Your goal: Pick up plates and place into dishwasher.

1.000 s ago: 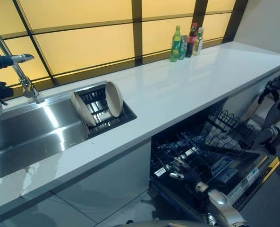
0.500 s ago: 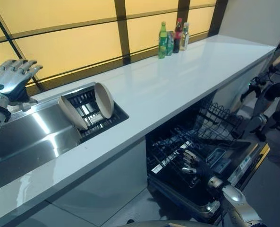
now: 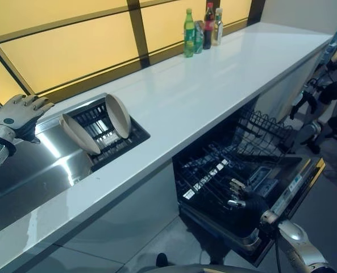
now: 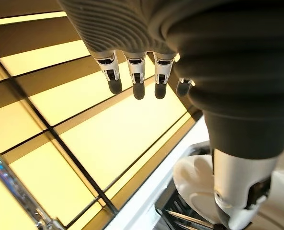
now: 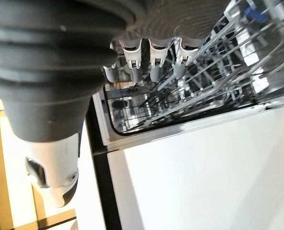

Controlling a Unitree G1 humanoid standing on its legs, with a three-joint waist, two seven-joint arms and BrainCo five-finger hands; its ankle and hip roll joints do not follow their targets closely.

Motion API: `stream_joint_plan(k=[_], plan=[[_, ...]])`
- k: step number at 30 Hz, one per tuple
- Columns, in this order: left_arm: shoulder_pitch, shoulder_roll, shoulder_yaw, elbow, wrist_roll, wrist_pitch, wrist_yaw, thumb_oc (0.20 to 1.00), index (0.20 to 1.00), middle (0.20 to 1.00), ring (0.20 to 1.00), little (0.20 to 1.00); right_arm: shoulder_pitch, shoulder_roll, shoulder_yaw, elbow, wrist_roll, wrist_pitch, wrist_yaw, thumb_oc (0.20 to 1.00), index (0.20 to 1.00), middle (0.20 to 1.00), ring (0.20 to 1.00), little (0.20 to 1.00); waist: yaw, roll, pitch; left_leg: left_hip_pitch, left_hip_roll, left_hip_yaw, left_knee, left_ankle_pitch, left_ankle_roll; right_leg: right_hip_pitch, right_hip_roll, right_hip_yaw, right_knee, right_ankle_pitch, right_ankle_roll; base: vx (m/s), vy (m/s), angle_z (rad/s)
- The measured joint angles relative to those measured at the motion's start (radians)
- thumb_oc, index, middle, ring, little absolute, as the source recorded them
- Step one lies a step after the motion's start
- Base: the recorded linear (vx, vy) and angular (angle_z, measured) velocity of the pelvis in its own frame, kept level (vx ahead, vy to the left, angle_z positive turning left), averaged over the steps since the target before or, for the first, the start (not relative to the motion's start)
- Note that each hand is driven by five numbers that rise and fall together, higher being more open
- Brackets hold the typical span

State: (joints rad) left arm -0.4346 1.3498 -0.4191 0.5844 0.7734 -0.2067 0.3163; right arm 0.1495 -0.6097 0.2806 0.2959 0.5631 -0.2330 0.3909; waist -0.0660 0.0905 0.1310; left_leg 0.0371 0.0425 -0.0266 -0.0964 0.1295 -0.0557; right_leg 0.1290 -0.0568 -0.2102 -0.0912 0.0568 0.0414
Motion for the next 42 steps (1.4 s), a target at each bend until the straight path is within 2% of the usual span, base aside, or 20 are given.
stream_joint_plan(k=[6, 10, 15, 25, 33, 34, 35, 42], plan=[[-0.003, -0.007, -0.03, 0.032, 0.039, -0.006, 0.018, 1.0, 1.0, 1.0, 1.0, 1.0, -0.001, -0.01, -0.001, -0.002, 0.021, 0.0, 0.006, 1.0, 1.0, 1.0, 1.0, 1.0, -0.006, 0.004, 0.007, -0.006, 0.001, 0.012, 0.0, 0.0, 0.0, -0.011, 0.0, 0.009, 0.0, 0.003, 0.0, -0.02, 0.052, -0.05], [-0.006, -0.039, -0.036, 0.064, 0.041, -0.017, 0.043, 1.0, 1.0, 1.0, 1.0, 1.0, -0.005, -0.035, -0.011, -0.003, 0.021, 0.0, 0.017, 1.0, 1.0, 1.0, 1.0, 1.0, -0.009, 0.013, 0.03, -0.013, 0.0, 0.015, 0.0, 0.004, 0.001, -0.021, -0.002, 0.011, 0.0, 0.011, -0.003, -0.04, 0.055, -0.03], [-0.014, -0.05, -0.07, 0.087, 0.077, -0.022, 0.087, 1.0, 1.0, 1.0, 1.0, 1.0, -0.018, -0.038, -0.022, -0.003, 0.021, 0.0, 0.016, 1.0, 1.0, 1.0, 1.0, 1.0, -0.026, 0.003, 0.059, -0.017, 0.001, 0.015, 0.0, 0.006, -0.001, -0.024, -0.001, 0.011, 0.0, 0.011, -0.001, -0.05, 0.051, 0.0], [-0.072, -0.077, -0.113, 0.107, 0.096, -0.009, 0.079, 1.0, 1.0, 1.0, 1.0, 1.0, -0.061, -0.076, -0.038, -0.004, 0.039, 0.0, 0.012, 1.0, 1.0, 1.0, 1.0, 1.0, -0.035, -0.009, 0.117, -0.054, 0.001, 0.023, 0.001, 0.016, 0.003, -0.064, -0.001, 0.015, 0.001, 0.025, -0.003, -0.07, 0.039, -0.02], [-0.197, -0.086, -0.199, 0.154, 0.117, 0.027, 0.07, 1.0, 1.0, 1.0, 1.0, 1.0, -0.119, -0.079, -0.038, -0.004, 0.059, -0.003, -0.009, 1.0, 1.0, 1.0, 1.0, 1.0, -0.037, -0.025, 0.177, -0.088, 0.002, 0.025, 0.001, 0.025, 0.001, -0.099, 0.001, 0.023, 0.001, 0.037, -0.003, -0.09, 0.021, -0.02], [-0.211, -0.086, -0.214, 0.158, 0.117, 0.03, 0.062, 0.887, 0.887, 0.887, 0.887, 0.887, -0.126, -0.079, -0.038, -0.004, 0.06, -0.004, -0.013, 1.0, 1.0, 1.0, 1.0, 1.0, -0.039, -0.029, 0.182, -0.091, 0.002, 0.025, 0.001, 0.025, 0.001, -0.101, 0.001, 0.023, 0.001, 0.037, -0.003, -0.08, -0.002, 0.0], [-0.225, -0.087, -0.23, 0.163, 0.116, 0.038, 0.049, 0.2, 0.2, 0.2, 0.2, 0.2, -0.131, -0.079, -0.038, -0.004, 0.061, -0.007, -0.021, 1.0, 1.0, 1.0, 1.0, 1.0, -0.04, -0.032, 0.185, -0.096, 0.002, 0.025, 0.001, 0.025, 0.001, -0.106, 0.001, 0.023, 0.001, 0.037, -0.003, -0.08, -0.02, 0.0], [-0.248, -0.087, -0.231, 0.197, 0.106, 0.068, -0.033, 0.2, 0.2, 0.2, 0.2, 0.2, -0.148, -0.08, -0.038, -0.012, 0.078, -0.03, -0.031, 1.0, 1.0, 1.0, 1.0, 1.0, -0.039, -0.039, 0.204, -0.103, 0.002, 0.026, 0.002, 0.028, 0.004, -0.114, 0.001, 0.023, 0.001, 0.042, -0.005, -0.01, -0.04, 0.0]])
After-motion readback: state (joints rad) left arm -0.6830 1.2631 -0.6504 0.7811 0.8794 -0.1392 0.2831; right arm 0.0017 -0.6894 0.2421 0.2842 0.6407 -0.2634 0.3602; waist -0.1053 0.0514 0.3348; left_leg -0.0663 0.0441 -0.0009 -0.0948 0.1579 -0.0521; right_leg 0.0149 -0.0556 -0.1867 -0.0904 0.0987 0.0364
